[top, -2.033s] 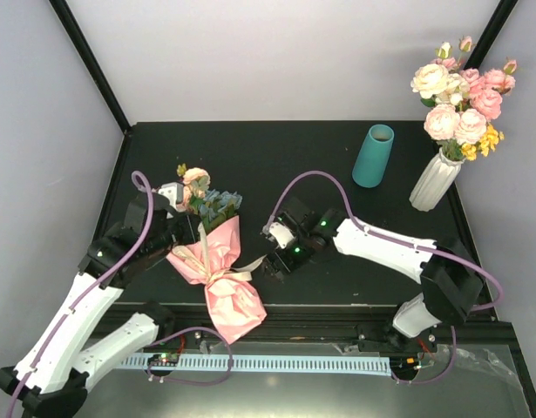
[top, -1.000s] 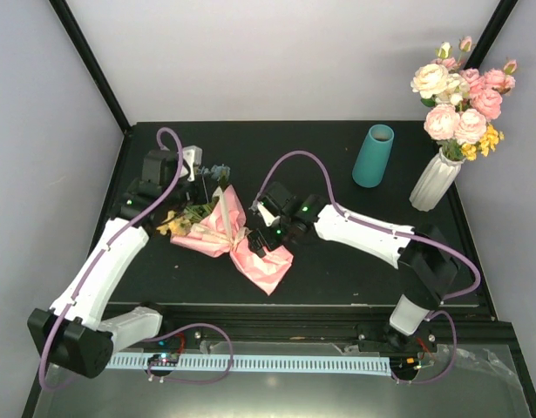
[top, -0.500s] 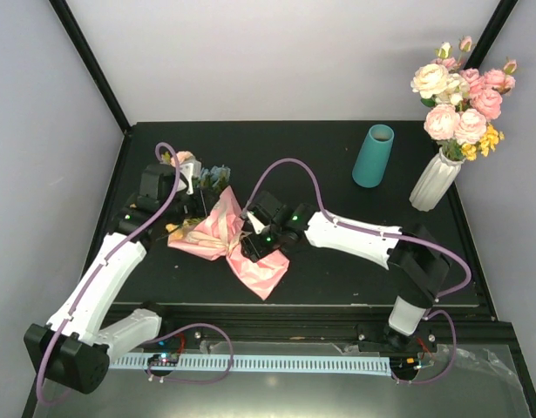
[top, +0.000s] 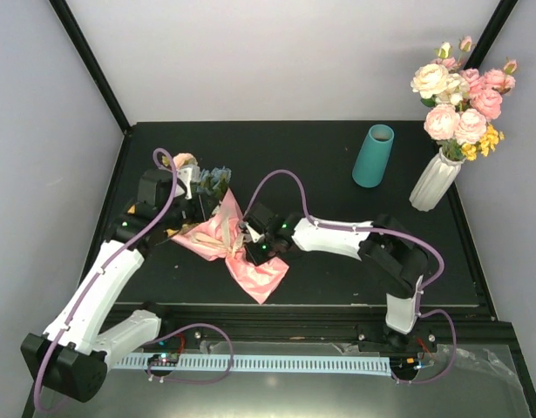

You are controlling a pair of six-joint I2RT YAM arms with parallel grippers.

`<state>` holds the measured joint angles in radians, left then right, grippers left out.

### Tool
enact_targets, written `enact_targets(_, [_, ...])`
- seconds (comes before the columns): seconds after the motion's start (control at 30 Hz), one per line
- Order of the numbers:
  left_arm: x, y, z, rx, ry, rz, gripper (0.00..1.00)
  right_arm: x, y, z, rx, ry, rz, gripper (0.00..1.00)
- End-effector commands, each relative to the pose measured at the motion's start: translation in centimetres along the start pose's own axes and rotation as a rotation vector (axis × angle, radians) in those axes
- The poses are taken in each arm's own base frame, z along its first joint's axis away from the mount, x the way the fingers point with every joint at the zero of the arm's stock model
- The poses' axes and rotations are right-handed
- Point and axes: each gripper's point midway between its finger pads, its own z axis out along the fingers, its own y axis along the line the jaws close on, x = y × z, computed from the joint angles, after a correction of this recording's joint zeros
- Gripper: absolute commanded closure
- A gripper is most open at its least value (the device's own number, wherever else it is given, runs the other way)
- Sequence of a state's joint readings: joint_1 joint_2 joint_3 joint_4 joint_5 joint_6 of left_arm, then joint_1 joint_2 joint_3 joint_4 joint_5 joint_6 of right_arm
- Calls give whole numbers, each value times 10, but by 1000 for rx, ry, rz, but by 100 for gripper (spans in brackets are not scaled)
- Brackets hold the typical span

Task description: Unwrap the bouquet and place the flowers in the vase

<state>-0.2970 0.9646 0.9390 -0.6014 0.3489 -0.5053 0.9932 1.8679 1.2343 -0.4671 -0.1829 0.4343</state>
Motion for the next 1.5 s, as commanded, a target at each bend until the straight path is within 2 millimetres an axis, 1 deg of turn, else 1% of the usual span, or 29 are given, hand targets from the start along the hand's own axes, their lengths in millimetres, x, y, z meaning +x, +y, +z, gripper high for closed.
enact_targets(0.0, [-10, -10, -13, 3, -30, 14, 98, 29, -7, 23, 15, 69, 10, 68])
enact_targets(0.07, [-23, -11, -23, -35, -71, 23, 98, 38, -11, 30, 25, 88, 14, 69])
enact_targets(0.13, [-40, -16, -36, -64, -120, 32, 98, 45, -17, 35, 40, 104, 21, 69])
enact_targets(0.23, [-70, -29, -63, -89, -216, 72, 98, 52, -25, 41, 65, 122, 24, 70])
enact_targets(0.3, [-88, -36, -82, -105, -278, 86, 98, 57, -28, 44, 74, 133, 24, 70])
enact_targets(0.43, [-114, -47, -107, -142, -341, 111, 98, 62, -33, 47, 94, 147, 22, 71])
enact_targets(0.47, [-123, -51, -118, -150, -372, 124, 98, 62, -34, 47, 99, 150, 21, 71])
enact_targets(0.5, [-128, -50, -124, -174, -390, 129, 98, 63, -35, 47, 105, 151, 21, 71])
enact_targets(0.6, [-156, -61, -164, -225, -516, 158, 99, 62, -36, 45, 116, 150, 16, 71])
enact_targets(0.7, [-179, -72, -205, -271, -638, 178, 99, 61, -37, 45, 122, 154, 14, 71])
enact_targets(0.77, [-190, -82, -228, -281, -696, 198, 98, 61, -36, 44, 123, 157, 13, 71])
enact_targets(0.87, [-196, -89, -259, -308, -757, 199, 98, 59, -35, 43, 125, 158, 11, 71])
enact_targets(0.93, [-194, -91, -278, -316, -799, 194, 98, 58, -35, 43, 127, 162, 10, 71])
enact_targets(1.0, [-189, -89, -292, -330, -826, 190, 98, 57, -35, 43, 128, 164, 10, 71])
enact_targets(1.1, [-173, -80, -304, -368, -829, 191, 98, 56, -34, 43, 125, 168, 7, 71])
enact_targets(1.2, [-148, -63, -299, -401, -777, 179, 98, 53, -33, 41, 128, 163, 3, 71])
enact_targets(1.3, [-115, -43, -285, -402, -710, 137, 98, 48, -31, 34, 129, 152, -7, 71])
enact_targets(1.37, [-92, -29, -274, -397, -667, 97, 99, 43, -26, 27, 115, 142, -24, 71])
enact_targets(1.4, [-79, -20, -265, -401, -633, 76, 98, 40, -22, 22, 104, 137, -35, 69])
enact_targets(1.47, [-58, -8, -257, -399, -595, 40, 98, 34, -13, 12, 73, 129, -62, 64])
